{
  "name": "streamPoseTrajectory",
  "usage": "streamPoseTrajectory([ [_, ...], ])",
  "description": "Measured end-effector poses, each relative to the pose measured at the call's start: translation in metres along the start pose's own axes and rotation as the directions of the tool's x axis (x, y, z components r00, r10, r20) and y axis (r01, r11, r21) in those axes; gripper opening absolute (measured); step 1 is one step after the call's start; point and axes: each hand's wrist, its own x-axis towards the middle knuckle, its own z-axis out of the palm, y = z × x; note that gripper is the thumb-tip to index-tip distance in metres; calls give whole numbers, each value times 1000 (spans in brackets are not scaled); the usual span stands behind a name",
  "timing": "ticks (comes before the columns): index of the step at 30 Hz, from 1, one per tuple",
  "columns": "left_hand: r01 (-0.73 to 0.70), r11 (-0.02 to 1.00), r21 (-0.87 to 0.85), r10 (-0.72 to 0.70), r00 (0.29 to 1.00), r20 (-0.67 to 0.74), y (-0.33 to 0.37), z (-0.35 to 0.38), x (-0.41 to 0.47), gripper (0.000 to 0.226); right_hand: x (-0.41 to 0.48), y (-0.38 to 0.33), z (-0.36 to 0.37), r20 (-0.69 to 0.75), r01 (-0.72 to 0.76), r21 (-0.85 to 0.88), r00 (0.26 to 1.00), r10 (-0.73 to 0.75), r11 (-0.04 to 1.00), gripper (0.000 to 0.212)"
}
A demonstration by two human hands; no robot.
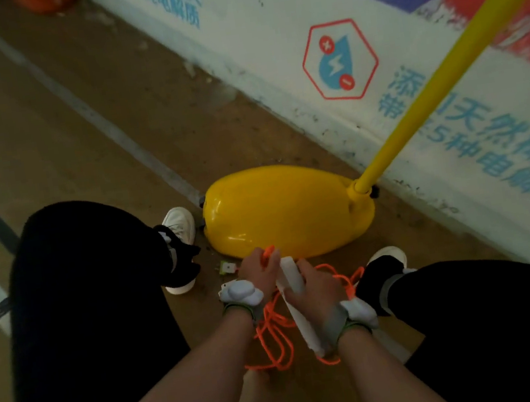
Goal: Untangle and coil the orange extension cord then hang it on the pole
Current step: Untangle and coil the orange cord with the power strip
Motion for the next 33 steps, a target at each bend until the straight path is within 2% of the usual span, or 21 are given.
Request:
streamPoseTrajectory([
  [2, 74, 997, 34, -75, 997, 15, -9, -5, 2, 37, -2, 1, 0, -7, -10, -16, 1000, 10, 1000, 40],
  [6, 147, 989, 36, -143, 985, -94, -12, -15, 7, 37, -5, 4, -2, -77, -78, 11, 994, 78, 997, 37],
  [7, 218, 976, 11, -214, 965, -151, -15, -20, 10, 35, -4, 7, -1, -95, -94, 29, 991, 96, 995, 35],
  [8, 303, 939, -164, -332, 923, -195, -15, -28, 12, 32, -4, 9, -2, -124, -119, 71, 984, 127, 990, 33],
  [9, 377, 833, -404, -471, 867, -163, -20, -36, 18, 30, -2, 13, -2, -161, -160, 141, 970, 182, 977, 32],
  [10, 395, 676, -622, -561, 824, -86, -22, -44, 22, 30, -1, 17, -3, -202, -201, 234, 947, 250, 951, 32],
  [12, 316, 410, -856, -619, 785, -7, -20, -56, 30, 34, 1, 22, -7, -270, -259, 427, 878, 395, 866, 32],
  [14, 200, 293, -935, -576, 818, -6, 1, -59, 29, 38, 3, 24, -11, -284, -267, 584, 818, 501, 767, 33],
  [16, 118, 198, -973, -462, 887, 13, 24, -62, 24, 38, 5, 22, -18, -277, -248, 692, 777, 566, 678, 35],
  [18, 150, 130, -980, -354, 931, 95, 31, -65, 20, 35, 7, 19, -27, -260, -213, 764, 763, 592, 610, 38],
  [21, 321, 183, -929, -267, 926, 268, 29, -60, 13, 38, 11, 15, -36, -183, -139, 877, 790, 586, 460, 38],
  [24, 454, 367, -812, -245, 889, 386, 26, -40, -2, 35, 10, 4, -41, 6, -112, 973, 886, 464, 202, 26],
  [26, 504, 484, -715, -233, 862, 450, 20, -30, -11, 21, 8, -3, -45, 41, -128, 966, 934, 354, 226, 20],
  [27, 502, 500, -706, -204, 860, 467, 18, -28, -13, 17, 8, -3, -45, 50, -137, 959, 943, 330, 246, 19],
  [30, 525, 393, -755, -96, 840, 534, 20, -34, -12, 31, 11, 0, -42, 74, -174, 945, 938, 337, 277, 20],
  [31, 527, 383, -759, -85, 838, 539, 21, -35, -10, 38, 12, 3, -40, 66, -181, 929, 939, 338, 321, 23],
  [33, 461, 487, -742, -91, 872, 482, 21, -34, -6, 38, 13, 3, -38, 54, -189, 891, 947, 318, 412, 26],
])
